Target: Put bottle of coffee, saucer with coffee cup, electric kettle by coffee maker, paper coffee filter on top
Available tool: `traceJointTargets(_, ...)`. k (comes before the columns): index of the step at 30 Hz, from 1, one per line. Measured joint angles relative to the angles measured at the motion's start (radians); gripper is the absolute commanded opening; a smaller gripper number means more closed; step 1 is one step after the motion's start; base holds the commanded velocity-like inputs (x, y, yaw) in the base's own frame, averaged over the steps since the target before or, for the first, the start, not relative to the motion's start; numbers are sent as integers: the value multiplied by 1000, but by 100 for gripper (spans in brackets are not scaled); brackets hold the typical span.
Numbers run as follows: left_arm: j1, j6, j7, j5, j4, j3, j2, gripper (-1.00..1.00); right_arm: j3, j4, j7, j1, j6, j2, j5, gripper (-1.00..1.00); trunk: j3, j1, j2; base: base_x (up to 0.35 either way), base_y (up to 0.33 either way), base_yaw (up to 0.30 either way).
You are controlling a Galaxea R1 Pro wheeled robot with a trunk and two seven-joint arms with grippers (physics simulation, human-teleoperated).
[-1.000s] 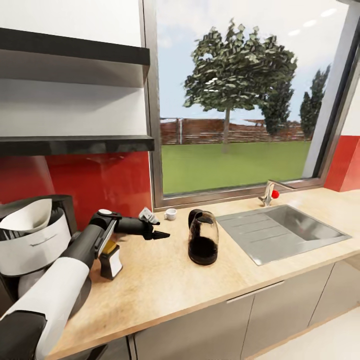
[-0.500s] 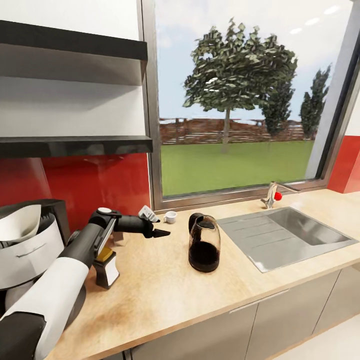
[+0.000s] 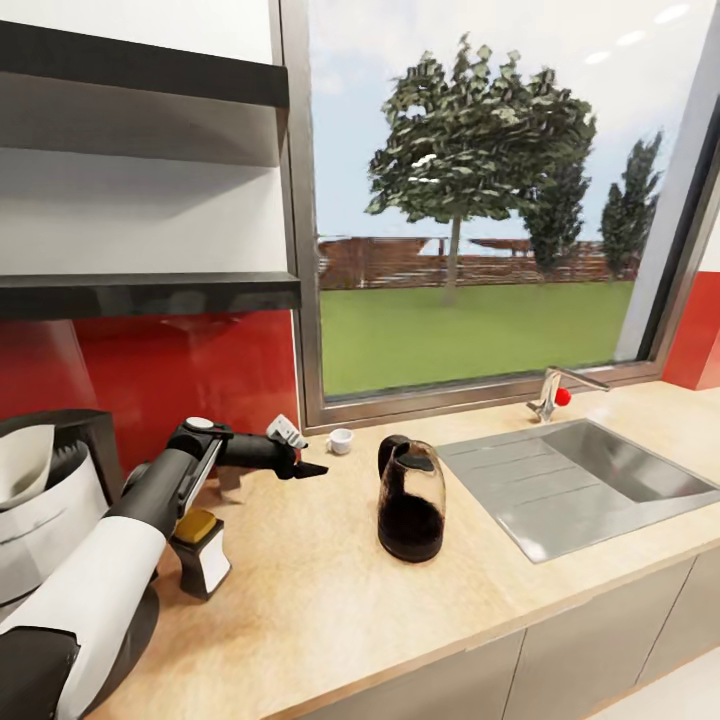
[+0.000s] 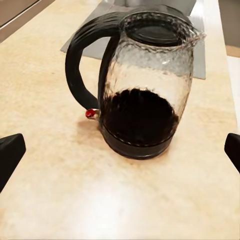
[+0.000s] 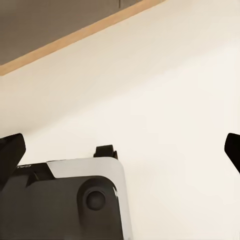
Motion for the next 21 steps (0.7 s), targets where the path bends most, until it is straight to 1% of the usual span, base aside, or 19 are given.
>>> traceJointTargets(5,0,-1,2,-6,1,-2,-3,100,0,0,-1,2,0,0,1,100,0,0,0,42,-4,0)
traceJointTargets(13,0,-3,2,-6,2,-4,-10,100,0,0,-2,2,0,0,1,100,0,0,0,200,-107,0)
traceJointTargets(21,0,-7,1,-2,11,0,-15,100,0,0,-2,2,0,0,1,100,0,0,0,27,-16,0)
